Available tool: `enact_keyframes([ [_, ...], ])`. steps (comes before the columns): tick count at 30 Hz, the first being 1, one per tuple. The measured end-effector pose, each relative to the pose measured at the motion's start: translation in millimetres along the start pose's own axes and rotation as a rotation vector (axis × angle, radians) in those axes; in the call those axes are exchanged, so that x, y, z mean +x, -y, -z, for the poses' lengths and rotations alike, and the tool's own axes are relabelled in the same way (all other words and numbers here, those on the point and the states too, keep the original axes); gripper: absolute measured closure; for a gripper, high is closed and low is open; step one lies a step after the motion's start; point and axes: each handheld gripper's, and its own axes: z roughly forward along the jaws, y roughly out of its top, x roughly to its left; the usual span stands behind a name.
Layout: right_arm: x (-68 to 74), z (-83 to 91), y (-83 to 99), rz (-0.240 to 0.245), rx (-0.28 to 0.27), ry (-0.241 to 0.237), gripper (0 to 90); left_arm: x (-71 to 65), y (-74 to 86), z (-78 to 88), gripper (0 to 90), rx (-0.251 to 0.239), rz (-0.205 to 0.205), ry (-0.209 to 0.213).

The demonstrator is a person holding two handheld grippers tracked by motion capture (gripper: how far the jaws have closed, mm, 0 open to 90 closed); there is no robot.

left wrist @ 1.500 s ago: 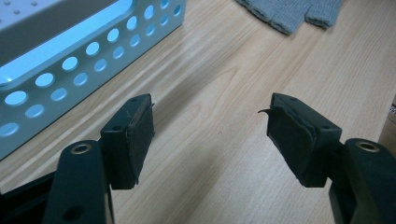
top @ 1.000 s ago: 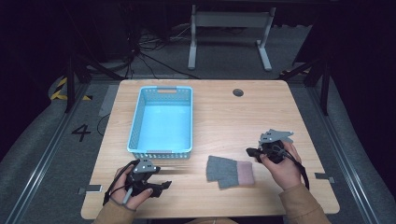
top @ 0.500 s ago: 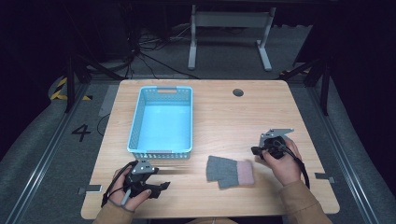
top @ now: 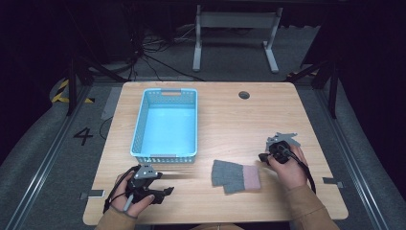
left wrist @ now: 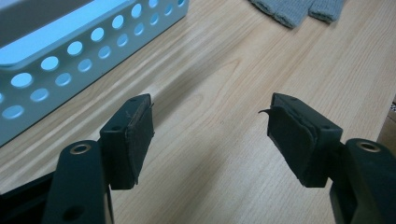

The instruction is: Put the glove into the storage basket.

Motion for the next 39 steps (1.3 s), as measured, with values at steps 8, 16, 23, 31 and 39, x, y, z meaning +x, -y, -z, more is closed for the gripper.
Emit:
enact_keyframes([
  [8, -6.6, 12.4, 12.0, -0.027, 0.030, 0.025, 90.0, 0.8, -7.1, -5.4, 32.2, 0.003, -0.018, 0.017],
  [16, -16.0, 22.5, 21.9, -0.062, 0.048, 0.046, 90.0, 1.1, -11.2, -8.5, 32.2, 0.007, -0.031, 0.030],
  [23, -24.2, 28.4, 27.4, -0.086, 0.073, 0.073, 90.0, 0.6, -11.5, -8.8, 32.2, 0.005, -0.030, 0.030],
  [31, -33.3, 33.4, 32.8, -0.114, 0.090, 0.087, 90.0, 1.0, -11.8, -8.7, 32.1, 0.002, -0.031, 0.030],
  [39, -37.0, 37.2, 35.3, -0.132, 0.091, 0.078, 90.0, 1.7, -12.7, -9.1, 32.2, 0.003, -0.029, 0.033],
])
